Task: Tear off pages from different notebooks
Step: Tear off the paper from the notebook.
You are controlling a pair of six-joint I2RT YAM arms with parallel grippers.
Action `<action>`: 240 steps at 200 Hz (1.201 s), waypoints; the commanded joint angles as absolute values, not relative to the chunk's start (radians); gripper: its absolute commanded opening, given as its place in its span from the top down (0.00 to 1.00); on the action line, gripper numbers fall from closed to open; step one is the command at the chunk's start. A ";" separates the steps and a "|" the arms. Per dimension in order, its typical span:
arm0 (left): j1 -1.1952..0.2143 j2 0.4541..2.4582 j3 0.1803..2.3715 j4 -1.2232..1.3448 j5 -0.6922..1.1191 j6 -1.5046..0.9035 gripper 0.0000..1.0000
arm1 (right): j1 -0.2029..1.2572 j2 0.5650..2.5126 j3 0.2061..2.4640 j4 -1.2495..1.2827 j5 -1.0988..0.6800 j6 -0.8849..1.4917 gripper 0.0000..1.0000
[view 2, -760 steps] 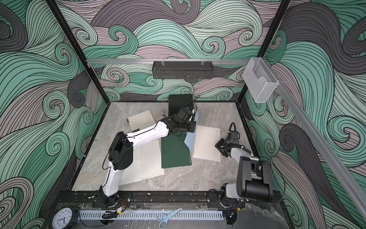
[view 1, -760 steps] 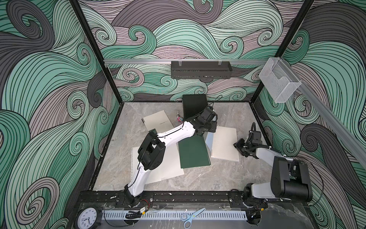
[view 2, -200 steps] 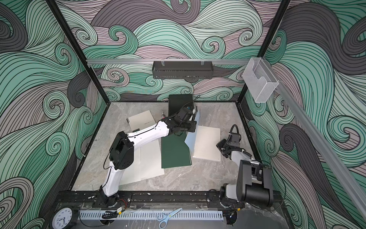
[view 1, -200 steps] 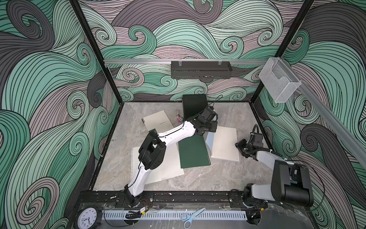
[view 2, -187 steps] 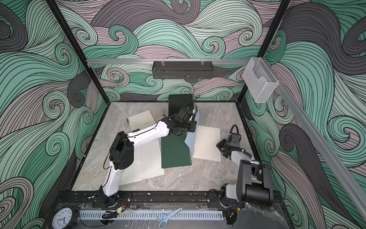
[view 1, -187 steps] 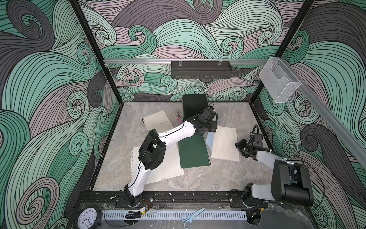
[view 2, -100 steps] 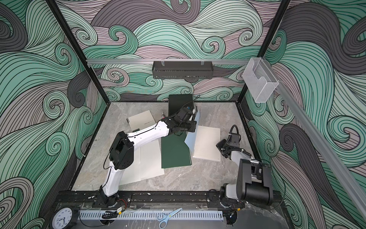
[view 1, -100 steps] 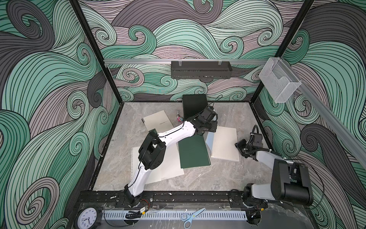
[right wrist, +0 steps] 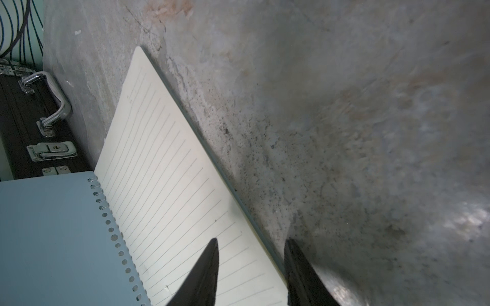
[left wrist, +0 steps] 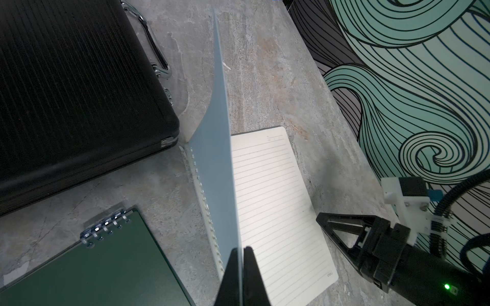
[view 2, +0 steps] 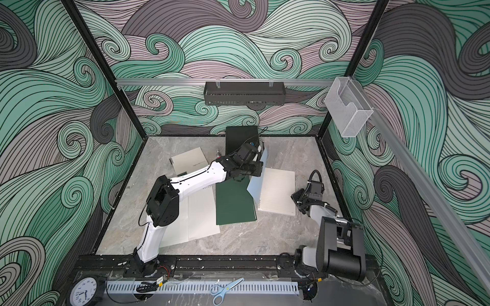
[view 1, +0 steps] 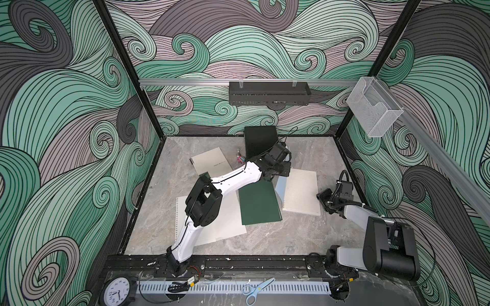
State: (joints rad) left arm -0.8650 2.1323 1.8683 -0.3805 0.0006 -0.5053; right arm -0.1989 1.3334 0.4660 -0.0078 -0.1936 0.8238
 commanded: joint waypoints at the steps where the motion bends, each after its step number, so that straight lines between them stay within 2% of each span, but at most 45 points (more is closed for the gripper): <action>1: -0.861 2.162 1.896 -0.393 0.009 -0.500 1.00 | -0.201 1.331 0.463 0.000 -0.212 0.828 0.61; 33: -0.861 2.163 1.896 -0.393 0.009 -0.501 1.00 | -0.200 1.330 0.465 -0.004 -0.224 0.816 0.68; 90: -0.861 2.161 1.896 -0.394 0.011 -0.500 1.00 | -0.200 1.298 0.474 -0.033 -0.230 0.809 0.71; 240: -0.860 2.173 1.903 -0.398 0.017 -0.500 1.00 | -0.158 1.321 0.465 -0.004 -0.254 0.810 0.73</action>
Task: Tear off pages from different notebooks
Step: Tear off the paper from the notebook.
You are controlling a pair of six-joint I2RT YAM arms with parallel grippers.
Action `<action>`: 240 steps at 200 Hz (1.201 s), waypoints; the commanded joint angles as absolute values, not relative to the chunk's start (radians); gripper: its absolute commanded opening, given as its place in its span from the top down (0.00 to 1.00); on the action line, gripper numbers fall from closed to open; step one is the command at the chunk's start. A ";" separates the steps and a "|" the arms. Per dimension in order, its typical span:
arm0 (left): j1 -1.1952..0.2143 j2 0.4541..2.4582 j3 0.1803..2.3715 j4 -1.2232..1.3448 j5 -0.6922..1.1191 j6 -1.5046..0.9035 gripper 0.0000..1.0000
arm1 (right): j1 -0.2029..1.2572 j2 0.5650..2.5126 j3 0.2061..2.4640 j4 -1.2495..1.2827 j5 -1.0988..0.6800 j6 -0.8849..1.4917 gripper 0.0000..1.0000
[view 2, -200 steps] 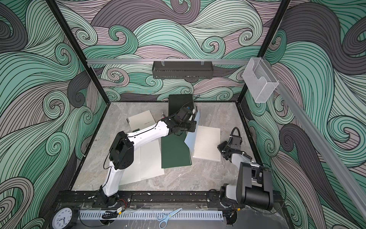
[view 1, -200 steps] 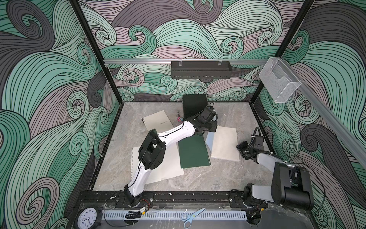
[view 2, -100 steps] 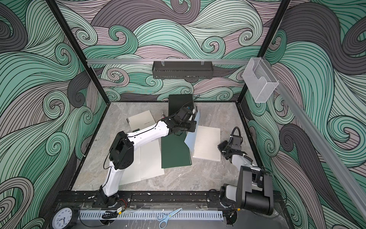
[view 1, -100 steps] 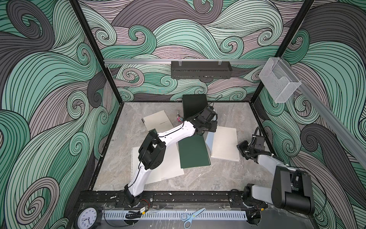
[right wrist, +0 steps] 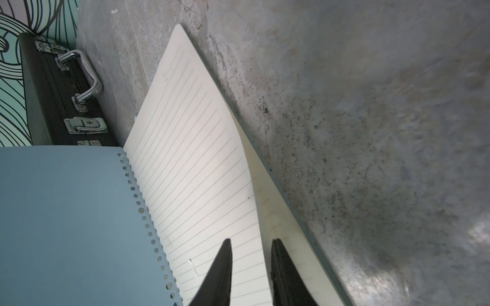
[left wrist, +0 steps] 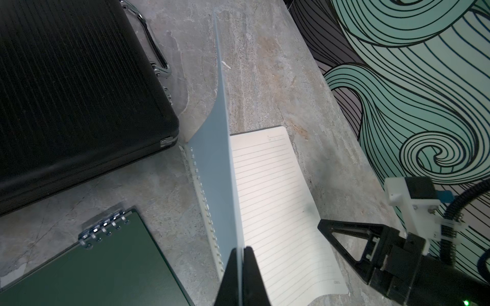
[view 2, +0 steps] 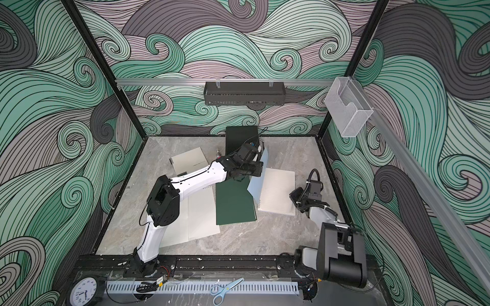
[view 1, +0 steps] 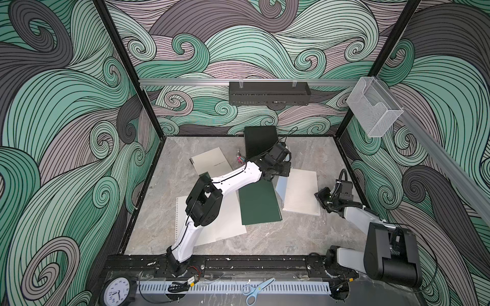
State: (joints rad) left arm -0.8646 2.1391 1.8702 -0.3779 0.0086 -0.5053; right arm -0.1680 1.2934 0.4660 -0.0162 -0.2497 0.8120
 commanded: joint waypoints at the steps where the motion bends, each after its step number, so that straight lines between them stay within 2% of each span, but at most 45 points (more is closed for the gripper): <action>1: -0.861 2.173 1.903 -0.397 0.017 -0.500 1.00 | -0.158 1.322 0.465 -0.004 -0.254 0.810 0.72; 67: -0.861 2.172 1.904 -0.399 0.017 -0.499 1.00 | -0.153 1.343 0.469 0.016 -0.263 0.801 0.64; 106: -0.860 2.172 1.903 -0.399 0.018 -0.498 1.00 | -0.144 1.329 0.458 0.103 -0.341 0.761 0.52; 136: -0.861 2.171 1.902 -0.400 0.018 -0.499 1.00 | -0.139 1.341 0.466 0.153 -0.414 0.726 0.49; 179: -0.861 2.158 1.881 -0.384 0.009 -0.506 1.00 | -0.139 1.397 0.469 0.197 -0.413 0.734 0.31; 240: -0.860 2.104 1.808 -0.339 -0.005 -0.539 1.00 | -0.139 1.500 0.460 0.390 -0.499 0.781 0.32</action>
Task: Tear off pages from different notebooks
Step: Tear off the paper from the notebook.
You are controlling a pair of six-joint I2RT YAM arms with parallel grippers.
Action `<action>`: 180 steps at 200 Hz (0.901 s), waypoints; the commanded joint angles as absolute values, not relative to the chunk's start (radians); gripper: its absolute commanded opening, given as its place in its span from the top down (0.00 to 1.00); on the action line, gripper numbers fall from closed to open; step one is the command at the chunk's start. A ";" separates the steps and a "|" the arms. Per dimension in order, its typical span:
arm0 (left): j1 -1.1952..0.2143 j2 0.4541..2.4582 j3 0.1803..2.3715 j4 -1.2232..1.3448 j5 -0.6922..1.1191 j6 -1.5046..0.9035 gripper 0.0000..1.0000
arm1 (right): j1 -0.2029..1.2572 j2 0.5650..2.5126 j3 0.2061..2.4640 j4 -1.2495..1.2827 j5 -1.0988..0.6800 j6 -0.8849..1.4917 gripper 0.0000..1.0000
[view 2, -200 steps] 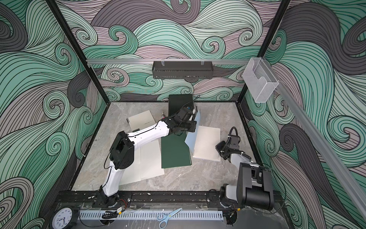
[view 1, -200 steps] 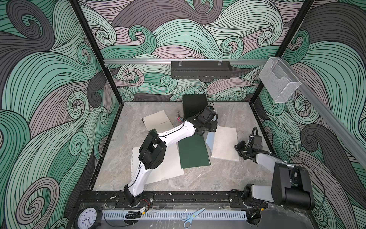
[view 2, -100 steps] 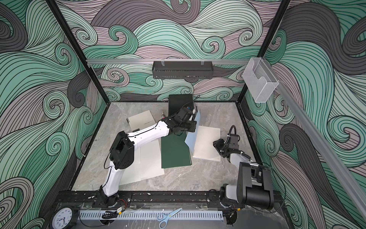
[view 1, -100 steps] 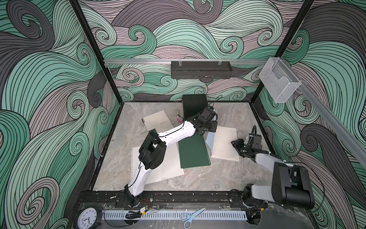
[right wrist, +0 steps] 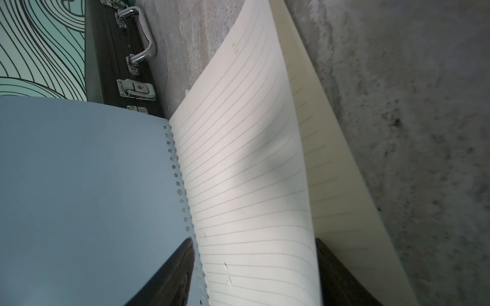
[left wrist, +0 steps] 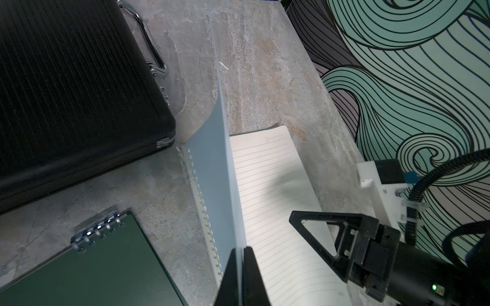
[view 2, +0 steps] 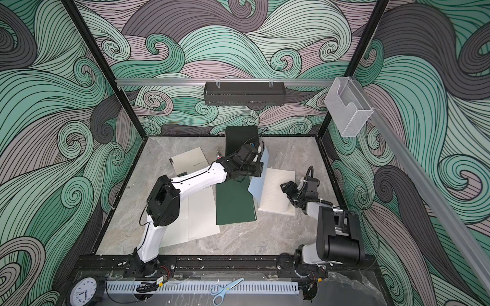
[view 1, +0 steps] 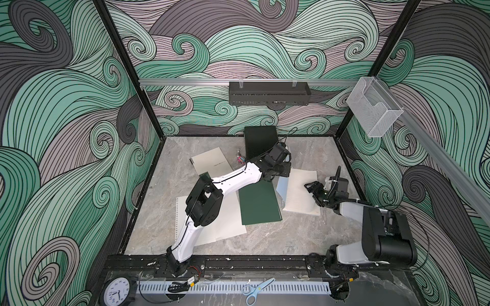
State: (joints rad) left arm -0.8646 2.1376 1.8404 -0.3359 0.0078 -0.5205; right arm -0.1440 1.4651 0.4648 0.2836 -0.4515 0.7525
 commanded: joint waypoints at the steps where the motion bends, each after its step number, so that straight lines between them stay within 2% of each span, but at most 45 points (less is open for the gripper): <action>1: -0.860 2.104 1.807 -0.338 -0.005 -0.539 1.00 | -0.139 1.502 0.460 0.393 -0.500 0.782 0.32; 31: -0.860 2.079 1.790 -0.345 -0.025 -0.577 1.00 | -0.140 1.546 0.465 0.454 -0.537 0.798 0.36; 50: -0.858 2.062 1.790 -0.377 -0.046 -0.609 1.00 | -0.142 1.551 0.471 0.451 -0.543 0.796 0.46; 69: -0.858 2.059 1.790 -0.428 -0.064 -0.633 1.00 | -0.142 1.544 0.467 0.450 -0.537 0.787 0.51; 80: -0.856 2.060 1.777 -0.448 -0.075 -0.645 1.00 | -0.140 1.548 0.470 0.447 -0.540 0.780 0.57; 148: -0.836 1.975 1.566 -0.360 -0.106 -0.709 1.00 | -0.138 1.538 0.471 0.458 -0.575 0.776 0.85; 170: -0.832 1.969 1.545 -0.376 -0.125 -0.704 1.00 | -0.126 1.517 0.475 0.430 -0.566 0.763 0.98; 180: -0.833 1.966 1.534 -0.388 -0.146 -0.709 1.00 | -0.115 1.507 0.480 0.409 -0.556 0.756 1.00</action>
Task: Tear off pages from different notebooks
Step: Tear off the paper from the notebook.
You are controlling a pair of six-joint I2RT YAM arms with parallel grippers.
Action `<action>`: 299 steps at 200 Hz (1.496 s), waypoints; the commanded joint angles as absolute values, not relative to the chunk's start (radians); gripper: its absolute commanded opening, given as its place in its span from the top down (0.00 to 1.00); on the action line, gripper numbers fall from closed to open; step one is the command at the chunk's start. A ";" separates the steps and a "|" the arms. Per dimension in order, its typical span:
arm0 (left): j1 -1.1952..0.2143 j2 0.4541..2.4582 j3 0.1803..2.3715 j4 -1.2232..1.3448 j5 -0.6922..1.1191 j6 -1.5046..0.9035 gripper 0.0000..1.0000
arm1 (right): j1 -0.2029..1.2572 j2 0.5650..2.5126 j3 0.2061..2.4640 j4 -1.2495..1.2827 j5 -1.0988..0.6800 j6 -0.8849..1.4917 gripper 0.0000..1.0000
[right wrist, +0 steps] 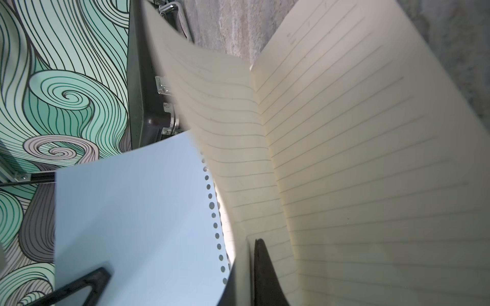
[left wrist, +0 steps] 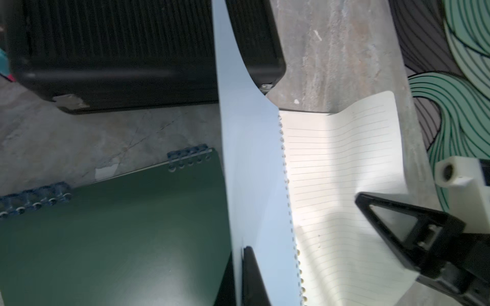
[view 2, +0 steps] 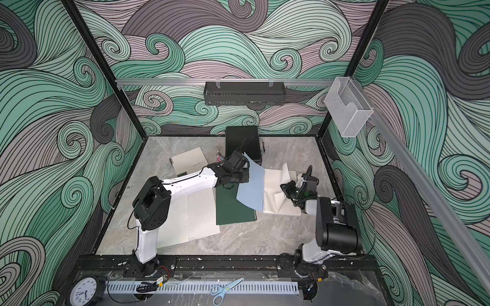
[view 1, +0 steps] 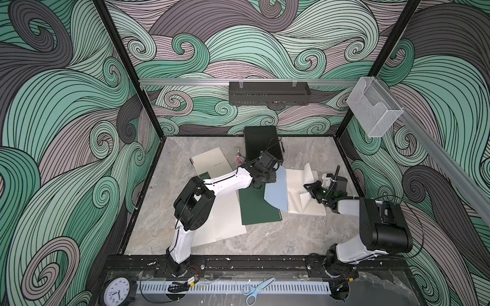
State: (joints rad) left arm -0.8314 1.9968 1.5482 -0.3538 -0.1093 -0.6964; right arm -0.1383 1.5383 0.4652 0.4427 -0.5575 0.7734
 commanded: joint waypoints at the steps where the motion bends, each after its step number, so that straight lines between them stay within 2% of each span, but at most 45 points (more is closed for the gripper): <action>1: -0.833 1.965 1.532 -0.389 -0.149 -0.709 1.00 | -0.115 1.506 0.481 0.407 -0.555 0.755 1.00; 42: -0.831 1.893 1.438 -0.414 -0.291 -0.729 1.00 | -0.064 1.434 0.512 0.248 -0.449 0.707 1.00; 79: -0.830 1.878 1.432 -0.561 -0.437 -0.792 1.00 | 0.015 1.292 0.561 -0.011 -0.187 0.663 1.00; 112: -0.829 1.875 1.420 -0.606 -0.460 -0.805 1.00 | 0.083 1.231 0.576 -0.105 -0.052 0.658 1.00; 176: -0.821 1.860 1.388 -0.577 -0.421 -0.802 1.00 | 0.223 1.217 0.639 -0.151 0.042 0.621 1.00; 212: -0.801 1.859 1.378 -0.607 -0.436 -0.844 1.00 | 0.169 1.237 0.686 -0.321 0.244 0.669 1.00; 242: -0.787 1.855 1.358 -0.619 -0.438 -0.845 1.00 | 0.044 1.262 0.649 -0.327 0.232 0.703 1.00; 299: -0.778 1.847 1.352 -0.576 -0.365 -0.811 1.00 | 0.006 1.221 0.638 -0.316 0.197 0.710 1.00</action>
State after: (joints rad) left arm -0.7815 1.8744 1.3453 -0.5575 -0.3771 -0.8375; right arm 0.0120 1.2610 0.6411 -0.3061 0.1837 0.6960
